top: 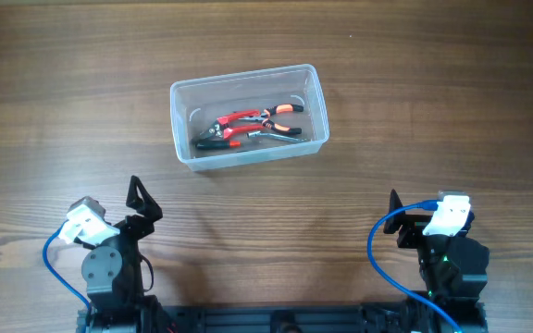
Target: Pack container
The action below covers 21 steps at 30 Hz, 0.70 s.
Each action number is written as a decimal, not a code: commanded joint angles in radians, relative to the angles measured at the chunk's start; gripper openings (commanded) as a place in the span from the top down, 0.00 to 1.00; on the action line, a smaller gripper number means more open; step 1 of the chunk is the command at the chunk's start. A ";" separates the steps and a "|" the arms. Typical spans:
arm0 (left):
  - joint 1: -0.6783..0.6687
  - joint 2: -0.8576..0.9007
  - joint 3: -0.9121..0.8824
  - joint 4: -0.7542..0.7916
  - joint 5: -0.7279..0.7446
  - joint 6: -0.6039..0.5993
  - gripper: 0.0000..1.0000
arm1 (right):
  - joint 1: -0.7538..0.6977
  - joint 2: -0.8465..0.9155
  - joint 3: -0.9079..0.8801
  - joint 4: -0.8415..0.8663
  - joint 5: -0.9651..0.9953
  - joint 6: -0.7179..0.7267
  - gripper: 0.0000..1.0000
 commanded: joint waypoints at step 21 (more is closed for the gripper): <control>-0.005 0.032 -0.007 -0.002 0.121 0.252 0.00 | 0.005 -0.011 -0.001 0.005 -0.008 -0.010 0.00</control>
